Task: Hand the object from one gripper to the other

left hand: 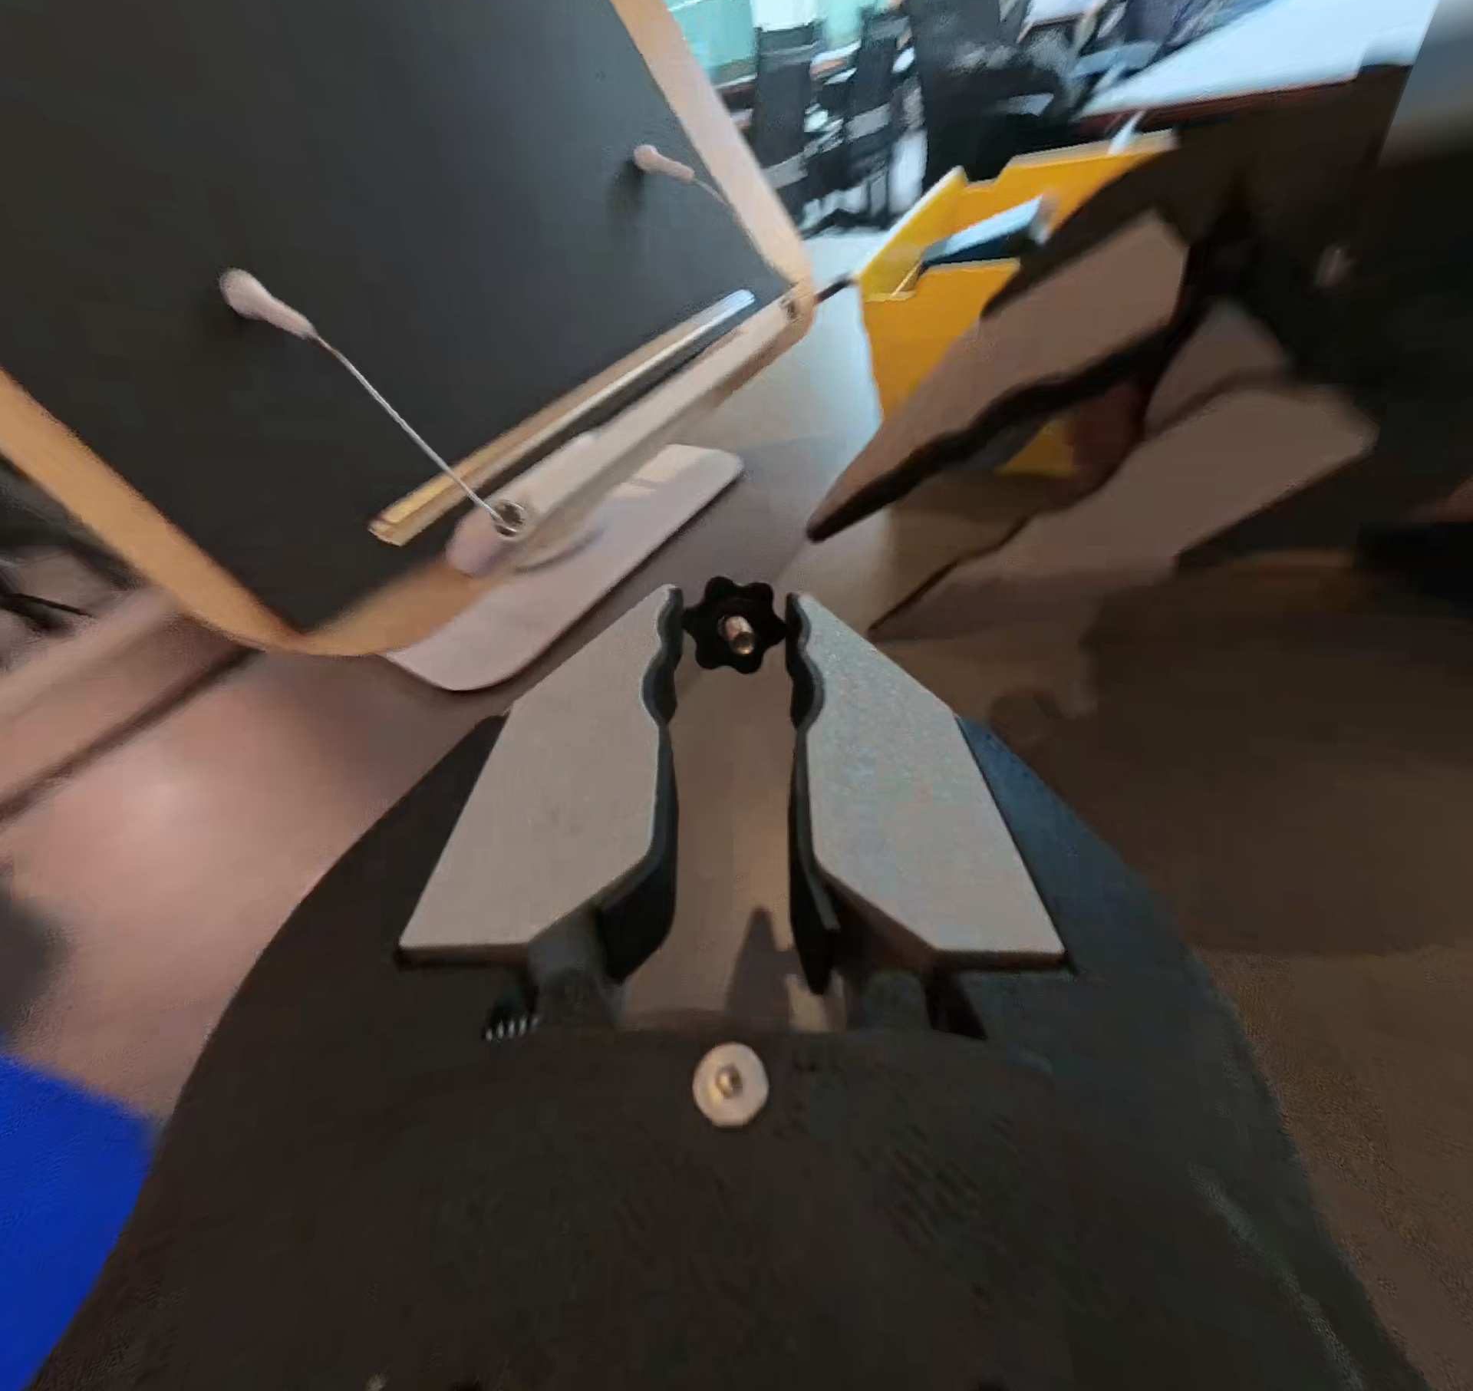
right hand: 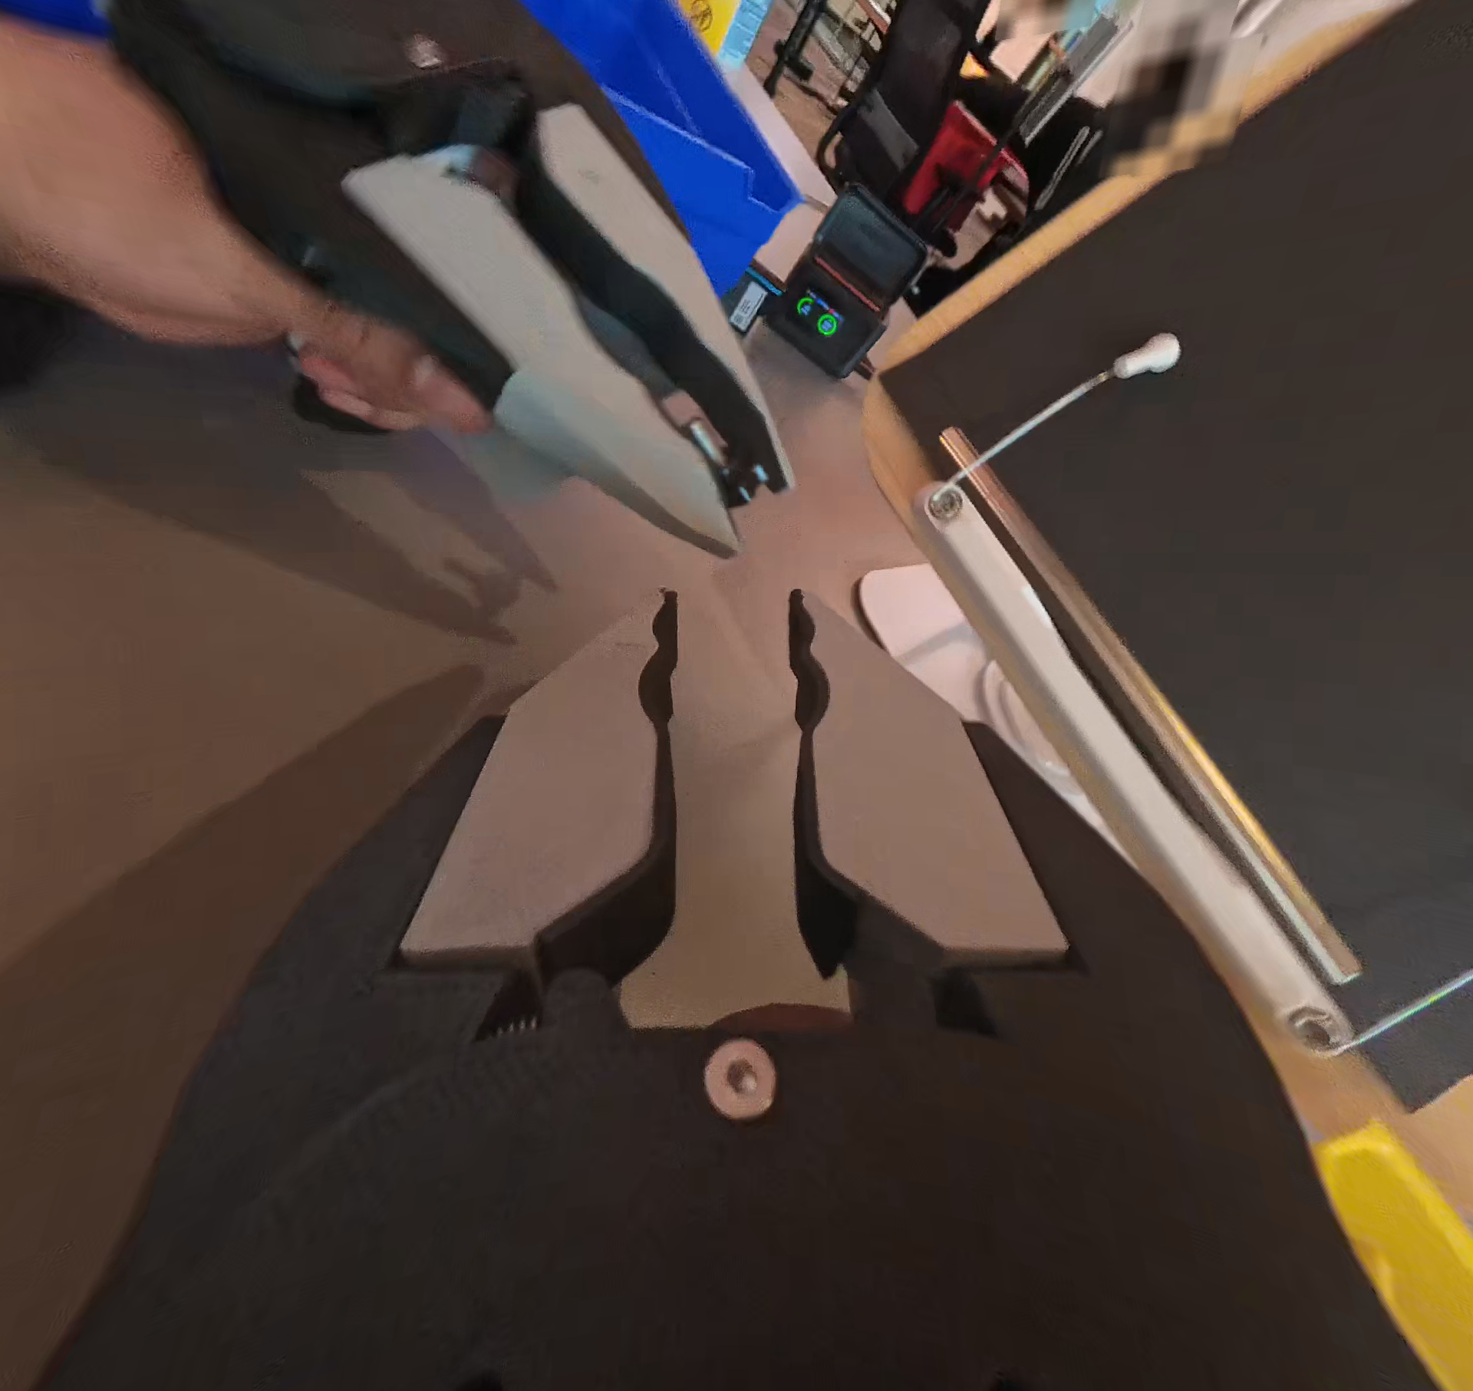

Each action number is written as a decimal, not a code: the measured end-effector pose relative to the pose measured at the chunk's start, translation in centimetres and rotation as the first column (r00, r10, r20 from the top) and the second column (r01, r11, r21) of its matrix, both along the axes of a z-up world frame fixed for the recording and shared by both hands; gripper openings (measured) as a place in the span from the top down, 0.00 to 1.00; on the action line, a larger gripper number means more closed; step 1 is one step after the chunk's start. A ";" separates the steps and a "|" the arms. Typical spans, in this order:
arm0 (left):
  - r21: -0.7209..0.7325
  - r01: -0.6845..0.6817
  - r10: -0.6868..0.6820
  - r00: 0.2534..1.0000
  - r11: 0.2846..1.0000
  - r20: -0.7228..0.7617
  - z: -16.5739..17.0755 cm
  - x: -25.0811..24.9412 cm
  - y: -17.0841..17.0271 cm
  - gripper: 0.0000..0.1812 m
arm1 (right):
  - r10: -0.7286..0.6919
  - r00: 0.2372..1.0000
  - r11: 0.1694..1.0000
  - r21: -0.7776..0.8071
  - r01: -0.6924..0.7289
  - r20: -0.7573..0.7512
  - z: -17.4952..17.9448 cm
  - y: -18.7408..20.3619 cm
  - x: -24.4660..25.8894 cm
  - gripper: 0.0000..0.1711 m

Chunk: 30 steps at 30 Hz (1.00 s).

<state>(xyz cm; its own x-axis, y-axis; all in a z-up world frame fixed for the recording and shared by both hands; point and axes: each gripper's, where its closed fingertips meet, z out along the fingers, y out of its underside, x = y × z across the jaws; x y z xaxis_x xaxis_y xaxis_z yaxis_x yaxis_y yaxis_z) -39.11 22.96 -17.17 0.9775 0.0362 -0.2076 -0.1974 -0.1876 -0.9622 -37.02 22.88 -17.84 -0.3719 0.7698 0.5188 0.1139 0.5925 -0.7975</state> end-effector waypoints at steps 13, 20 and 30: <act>-0.050 0.016 -0.040 0.842 0.999 -0.537 -0.7 2.9 0.7 0.87 | 0.273 0.953 0.669 -0.738 -0.088 0.134 1.9 -1.0 0.8 0.82; -0.038 0.023 -0.041 0.822 0.999 -0.569 -0.5 3.3 0.8 0.87 | 0.307 0.926 0.696 -0.716 -0.059 0.222 0.0 -2.3 0.7 0.81; -0.069 -0.016 -0.018 0.881 0.998 -0.474 -1.7 2.8 1.1 0.85 | 0.164 0.961 0.857 -0.514 -0.028 0.221 -0.8 -1.7 0.0 0.87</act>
<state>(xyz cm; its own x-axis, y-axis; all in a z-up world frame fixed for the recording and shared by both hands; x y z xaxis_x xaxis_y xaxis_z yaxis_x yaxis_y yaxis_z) -36.32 24.06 -18.84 0.7619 0.0040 -0.6477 -0.6266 -0.2490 -0.7385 -36.98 21.17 -18.67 -0.5213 0.8521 -0.0474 0.3108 0.1378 -0.9404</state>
